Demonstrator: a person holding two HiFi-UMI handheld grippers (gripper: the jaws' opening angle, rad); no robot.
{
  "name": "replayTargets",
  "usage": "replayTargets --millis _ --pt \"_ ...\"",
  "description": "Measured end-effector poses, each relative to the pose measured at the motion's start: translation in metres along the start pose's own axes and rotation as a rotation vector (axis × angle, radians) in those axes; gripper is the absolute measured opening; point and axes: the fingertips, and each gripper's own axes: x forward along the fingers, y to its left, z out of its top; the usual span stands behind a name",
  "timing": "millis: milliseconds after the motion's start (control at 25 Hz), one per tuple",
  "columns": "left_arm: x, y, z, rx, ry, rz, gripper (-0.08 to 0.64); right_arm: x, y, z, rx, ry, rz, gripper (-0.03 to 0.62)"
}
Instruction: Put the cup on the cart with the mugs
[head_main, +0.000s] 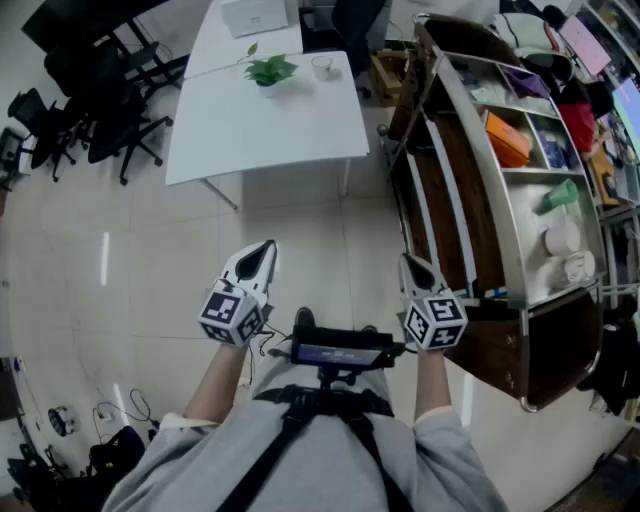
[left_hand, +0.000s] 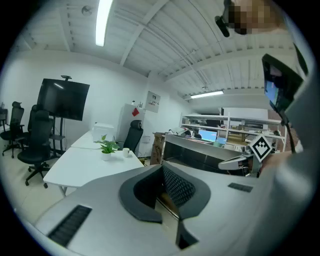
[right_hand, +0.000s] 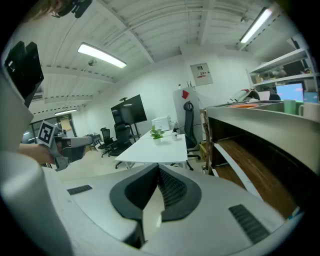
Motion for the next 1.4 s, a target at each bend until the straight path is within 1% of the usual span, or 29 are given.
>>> replayTargets --millis 120,240,360,480,600,880,960,1080,1200,1400 --pt "-0.003 0.022 0.001 0.005 -0.002 -0.017 0.005 0.025 0.028 0.009 -0.007 -0.009 0.027 0.0" --pt "-0.001 0.046 0.001 0.026 -0.014 -0.038 0.005 0.047 0.049 0.017 -0.007 -0.019 0.037 0.0" --pt "0.004 0.06 0.009 0.003 -0.008 -0.048 0.005 0.066 0.065 0.029 -0.012 -0.033 0.036 0.0" --pt "0.01 0.067 0.016 0.002 -0.009 -0.077 0.005 0.081 0.075 0.033 -0.011 -0.037 0.041 0.0" --pt "0.021 0.075 0.019 0.008 -0.005 -0.095 0.005 0.094 0.075 0.04 -0.015 -0.033 0.04 0.0" --pt "0.07 0.085 0.02 0.002 0.038 -0.088 0.005 0.134 0.042 0.067 -0.044 -0.008 0.064 0.0" --pt "0.086 0.086 0.025 -0.004 0.046 -0.076 0.005 0.145 0.029 0.081 -0.075 -0.003 0.079 0.0" --pt "0.112 0.085 0.04 0.004 0.048 -0.063 0.005 0.161 0.008 0.118 -0.15 -0.021 0.104 0.0" --pt "0.145 0.091 0.055 0.01 0.043 -0.038 0.005 0.185 -0.018 0.154 -0.198 -0.052 0.128 0.0" --pt "0.194 0.091 0.082 0.035 0.024 -0.025 0.005 0.223 -0.054 0.207 -0.295 -0.056 0.167 0.0"
